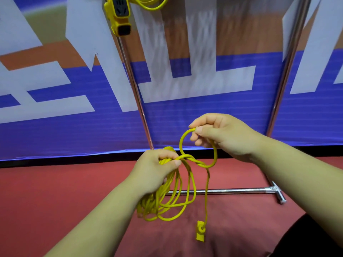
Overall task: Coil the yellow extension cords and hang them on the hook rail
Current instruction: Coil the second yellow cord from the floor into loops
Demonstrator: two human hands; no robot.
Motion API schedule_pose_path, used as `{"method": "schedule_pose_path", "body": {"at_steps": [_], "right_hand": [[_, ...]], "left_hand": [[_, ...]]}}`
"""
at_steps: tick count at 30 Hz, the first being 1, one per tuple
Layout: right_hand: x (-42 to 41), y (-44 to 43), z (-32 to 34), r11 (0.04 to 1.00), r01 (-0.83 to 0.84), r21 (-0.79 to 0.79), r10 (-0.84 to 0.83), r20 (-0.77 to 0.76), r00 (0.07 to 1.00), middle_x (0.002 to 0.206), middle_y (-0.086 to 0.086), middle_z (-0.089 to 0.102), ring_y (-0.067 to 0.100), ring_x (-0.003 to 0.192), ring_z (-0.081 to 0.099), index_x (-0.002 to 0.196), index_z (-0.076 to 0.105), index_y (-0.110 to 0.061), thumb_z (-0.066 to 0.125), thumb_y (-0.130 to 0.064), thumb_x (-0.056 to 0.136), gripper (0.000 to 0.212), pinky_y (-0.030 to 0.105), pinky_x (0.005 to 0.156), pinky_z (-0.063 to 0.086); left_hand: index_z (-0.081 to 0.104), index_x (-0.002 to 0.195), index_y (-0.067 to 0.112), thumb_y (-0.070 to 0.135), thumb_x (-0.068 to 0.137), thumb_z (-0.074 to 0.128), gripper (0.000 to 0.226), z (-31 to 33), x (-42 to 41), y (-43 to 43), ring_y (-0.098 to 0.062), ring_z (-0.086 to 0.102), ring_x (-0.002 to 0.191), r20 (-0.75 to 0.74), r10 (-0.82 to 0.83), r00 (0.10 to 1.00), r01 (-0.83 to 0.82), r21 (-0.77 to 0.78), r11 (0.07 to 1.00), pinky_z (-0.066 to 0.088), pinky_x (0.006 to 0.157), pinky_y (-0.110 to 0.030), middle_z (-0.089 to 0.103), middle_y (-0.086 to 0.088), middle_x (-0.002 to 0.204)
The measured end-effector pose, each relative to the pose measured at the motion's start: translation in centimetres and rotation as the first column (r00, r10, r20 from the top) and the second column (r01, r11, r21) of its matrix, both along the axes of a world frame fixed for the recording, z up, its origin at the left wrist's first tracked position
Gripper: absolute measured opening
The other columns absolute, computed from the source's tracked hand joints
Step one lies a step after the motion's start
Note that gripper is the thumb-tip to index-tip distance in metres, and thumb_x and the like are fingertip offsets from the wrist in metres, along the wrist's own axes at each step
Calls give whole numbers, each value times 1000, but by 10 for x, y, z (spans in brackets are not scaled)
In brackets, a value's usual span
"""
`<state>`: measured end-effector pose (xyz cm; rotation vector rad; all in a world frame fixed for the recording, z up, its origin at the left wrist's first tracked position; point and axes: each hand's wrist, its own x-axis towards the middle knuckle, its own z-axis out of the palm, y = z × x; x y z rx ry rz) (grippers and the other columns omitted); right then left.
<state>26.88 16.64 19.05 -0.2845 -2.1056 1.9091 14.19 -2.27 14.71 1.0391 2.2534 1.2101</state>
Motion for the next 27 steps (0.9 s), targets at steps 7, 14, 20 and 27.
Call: {"method": "schedule_pose_path", "body": {"at_steps": [7, 14, 20, 27], "right_hand": [[8, 20, -23, 990, 100, 105, -117, 172, 978, 110, 15, 70, 24, 103, 70, 102, 66, -20, 70, -36, 90, 21, 38, 91, 55], [15, 22, -40, 957, -251, 145, 184, 366, 912, 120, -11, 68, 9, 96, 69, 123, 58, -30, 82, -46, 72, 58, 35, 90, 56], [7, 5, -57, 940, -242, 242, 144, 360, 922, 121, -4, 66, 20, 100, 69, 123, 56, -28, 80, -14, 82, 49, 42, 95, 55], [-10, -20, -69, 952, -149, 268, 77, 264, 961, 94, 10, 74, 27, 98, 70, 100, 49, -15, 74, -6, 85, 30, 49, 97, 50]], "left_hand": [[74, 93, 28, 27, 91, 73, 3, 15, -1, -9, -11, 51, 41, -60, 67, 996, -62, 85, 994, 41, 46, -19, 55, -2, 48], [74, 85, 32, 25, 92, 72, 10, 31, -3, -20, -17, 50, 46, -5, 145, 989, -139, 239, 961, 44, 52, -25, 56, -7, 48], [75, 84, 28, 15, 94, 69, 17, 37, 2, -20, -16, 47, 44, 100, 142, 985, -168, 347, 922, 45, 49, -27, 53, -1, 48], [76, 87, 31, 18, 92, 71, 14, 35, 0, -23, -18, 49, 48, 121, 142, 982, -177, 359, 917, 47, 55, -34, 54, -6, 52]]}}
